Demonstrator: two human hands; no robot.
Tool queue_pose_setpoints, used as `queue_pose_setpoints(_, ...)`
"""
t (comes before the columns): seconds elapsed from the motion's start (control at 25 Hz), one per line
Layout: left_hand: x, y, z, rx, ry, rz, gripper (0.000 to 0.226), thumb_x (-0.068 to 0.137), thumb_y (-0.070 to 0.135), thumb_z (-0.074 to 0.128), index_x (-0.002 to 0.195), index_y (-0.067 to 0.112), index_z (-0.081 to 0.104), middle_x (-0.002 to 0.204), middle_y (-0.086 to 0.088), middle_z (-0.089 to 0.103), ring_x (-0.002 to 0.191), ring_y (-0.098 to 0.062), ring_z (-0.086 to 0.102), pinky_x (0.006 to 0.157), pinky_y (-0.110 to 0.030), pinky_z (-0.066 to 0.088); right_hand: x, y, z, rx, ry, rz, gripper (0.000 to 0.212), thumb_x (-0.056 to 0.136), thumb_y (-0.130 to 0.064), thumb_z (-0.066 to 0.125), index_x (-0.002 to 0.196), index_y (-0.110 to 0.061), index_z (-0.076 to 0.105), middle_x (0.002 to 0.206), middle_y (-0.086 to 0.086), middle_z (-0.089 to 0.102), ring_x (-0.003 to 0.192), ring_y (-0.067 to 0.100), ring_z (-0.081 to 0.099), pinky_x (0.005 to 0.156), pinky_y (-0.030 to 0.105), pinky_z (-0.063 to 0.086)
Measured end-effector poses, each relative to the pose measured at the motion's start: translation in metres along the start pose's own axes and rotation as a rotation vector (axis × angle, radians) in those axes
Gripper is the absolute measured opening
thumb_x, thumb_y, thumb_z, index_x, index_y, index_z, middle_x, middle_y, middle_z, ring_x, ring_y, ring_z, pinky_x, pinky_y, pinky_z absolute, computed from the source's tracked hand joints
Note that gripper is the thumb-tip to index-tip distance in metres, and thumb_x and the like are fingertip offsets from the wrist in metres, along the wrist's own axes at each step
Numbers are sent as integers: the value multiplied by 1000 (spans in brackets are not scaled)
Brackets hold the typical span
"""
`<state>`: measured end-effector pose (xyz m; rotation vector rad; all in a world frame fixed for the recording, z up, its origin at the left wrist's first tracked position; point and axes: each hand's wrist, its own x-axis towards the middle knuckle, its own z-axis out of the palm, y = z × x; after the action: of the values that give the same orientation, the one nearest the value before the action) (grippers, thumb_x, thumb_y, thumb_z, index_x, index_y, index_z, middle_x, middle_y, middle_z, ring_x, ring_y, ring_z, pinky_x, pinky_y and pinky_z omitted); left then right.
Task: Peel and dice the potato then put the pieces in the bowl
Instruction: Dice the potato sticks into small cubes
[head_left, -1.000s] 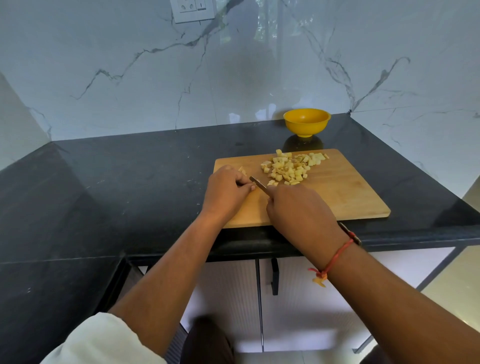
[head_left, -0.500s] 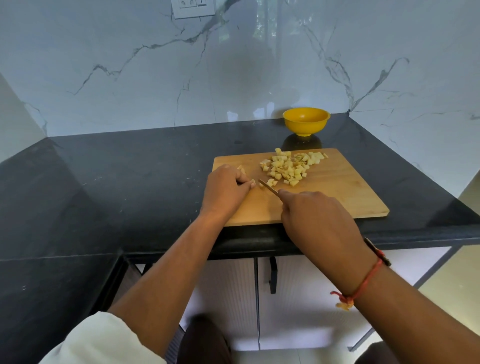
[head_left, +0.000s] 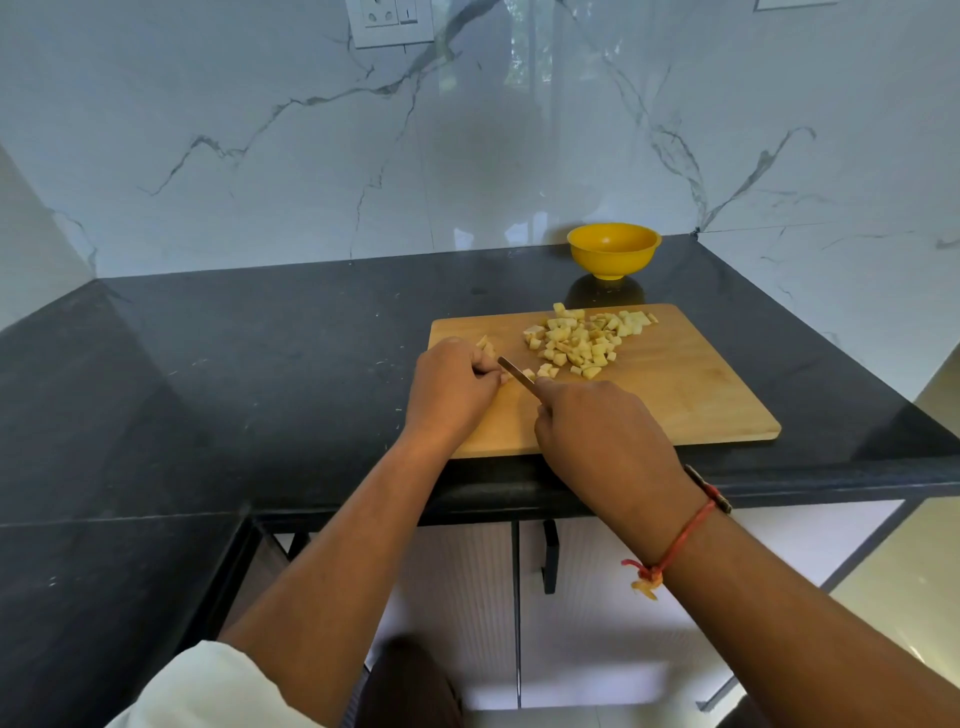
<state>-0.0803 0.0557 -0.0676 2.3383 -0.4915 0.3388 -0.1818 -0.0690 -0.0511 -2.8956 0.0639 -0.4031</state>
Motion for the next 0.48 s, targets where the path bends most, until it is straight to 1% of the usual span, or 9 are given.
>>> queue_pose_setpoints(0.12,2,-1,0,-10,-6,0,8,90,18,71,92,19,80,89,7,72,80,-3,59,69,-5,33,10,-1,2,-11,-44,13,30,105,-24,40,128,-22,59,86,-2,54,78,14,55,69,28,45)
queue_pose_setpoints(0.28,1,-1,1,1,2,2,8,90,19,71,92,18,79,90,7,71,76,0,55,66,-5,33,22,-7,2,-58,-123,40,30,103,-22,48,131,-19,57,104,6,64,94,21,62,79,34,50)
queue_pose_setpoints(0.32,1,-1,2,5,4,4,9,90,19,71,92,18,79,90,8,71,75,1,55,66,-5,33,19,-6,2,-55,-112,33,30,103,-23,48,131,-20,58,103,5,64,92,20,62,77,33,50)
queue_pose_setpoints(0.36,1,-1,3,8,6,6,9,90,19,71,91,19,79,90,8,72,75,2,54,66,-5,33,14,-3,3,-45,-99,23,28,103,-23,46,128,-21,59,97,3,62,88,18,61,74,31,48)
queue_pose_setpoints(0.44,2,-1,4,14,18,8,8,90,20,71,91,20,79,91,9,72,77,2,55,69,-5,32,2,3,2,-29,-80,15,24,104,-25,42,120,-22,60,82,-3,52,79,15,56,68,29,44)
queue_pose_setpoints(0.48,2,-2,5,19,24,8,8,90,21,71,91,20,79,92,9,72,79,1,55,71,-6,31,-4,5,0,-36,-73,15,24,104,-25,40,120,-23,59,77,-5,48,76,15,55,66,29,43)
